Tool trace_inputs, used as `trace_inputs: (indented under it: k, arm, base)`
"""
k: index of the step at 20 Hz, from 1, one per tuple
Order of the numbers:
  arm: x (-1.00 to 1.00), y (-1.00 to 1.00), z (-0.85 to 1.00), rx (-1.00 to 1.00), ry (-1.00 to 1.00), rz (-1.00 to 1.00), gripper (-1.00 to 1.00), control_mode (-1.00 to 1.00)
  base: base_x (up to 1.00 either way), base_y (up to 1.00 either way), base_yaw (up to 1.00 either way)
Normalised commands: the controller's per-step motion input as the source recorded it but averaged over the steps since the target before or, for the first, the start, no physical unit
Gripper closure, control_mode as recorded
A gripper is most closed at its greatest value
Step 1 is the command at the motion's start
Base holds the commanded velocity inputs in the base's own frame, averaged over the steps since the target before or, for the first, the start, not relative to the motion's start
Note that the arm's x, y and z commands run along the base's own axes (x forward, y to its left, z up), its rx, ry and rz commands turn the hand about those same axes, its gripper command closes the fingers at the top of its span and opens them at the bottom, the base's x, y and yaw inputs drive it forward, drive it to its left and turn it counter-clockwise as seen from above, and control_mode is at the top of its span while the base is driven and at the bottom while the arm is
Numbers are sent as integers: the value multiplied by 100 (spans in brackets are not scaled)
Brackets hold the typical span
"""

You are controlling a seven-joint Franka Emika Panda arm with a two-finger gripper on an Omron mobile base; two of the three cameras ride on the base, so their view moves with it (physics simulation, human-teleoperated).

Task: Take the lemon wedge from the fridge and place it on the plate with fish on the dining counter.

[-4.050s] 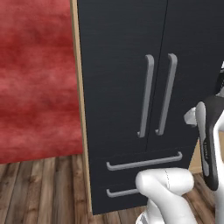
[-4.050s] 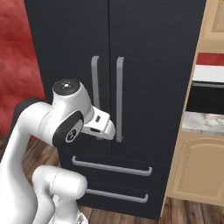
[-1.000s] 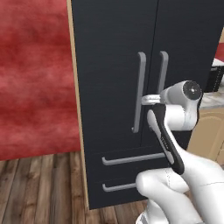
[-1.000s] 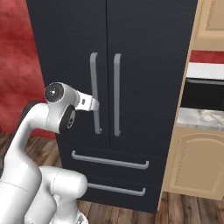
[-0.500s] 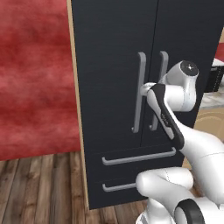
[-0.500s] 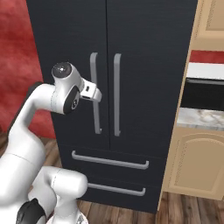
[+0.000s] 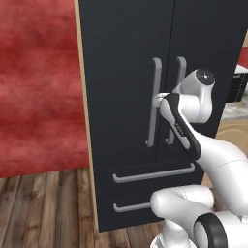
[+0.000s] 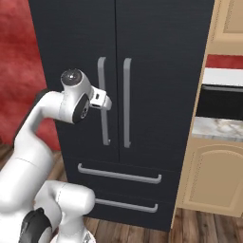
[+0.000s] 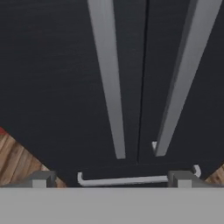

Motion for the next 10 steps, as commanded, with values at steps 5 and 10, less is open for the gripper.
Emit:
trace_inputs:
  k: [5, 10]
  arm:
    - [50, 0, -3, 0, 0, 0, -100, -100]
    - [50, 0, -1, -1, 0, 0, -100, -100]
  base:
    - [0, 0, 0]
    - [0, 0, 0]
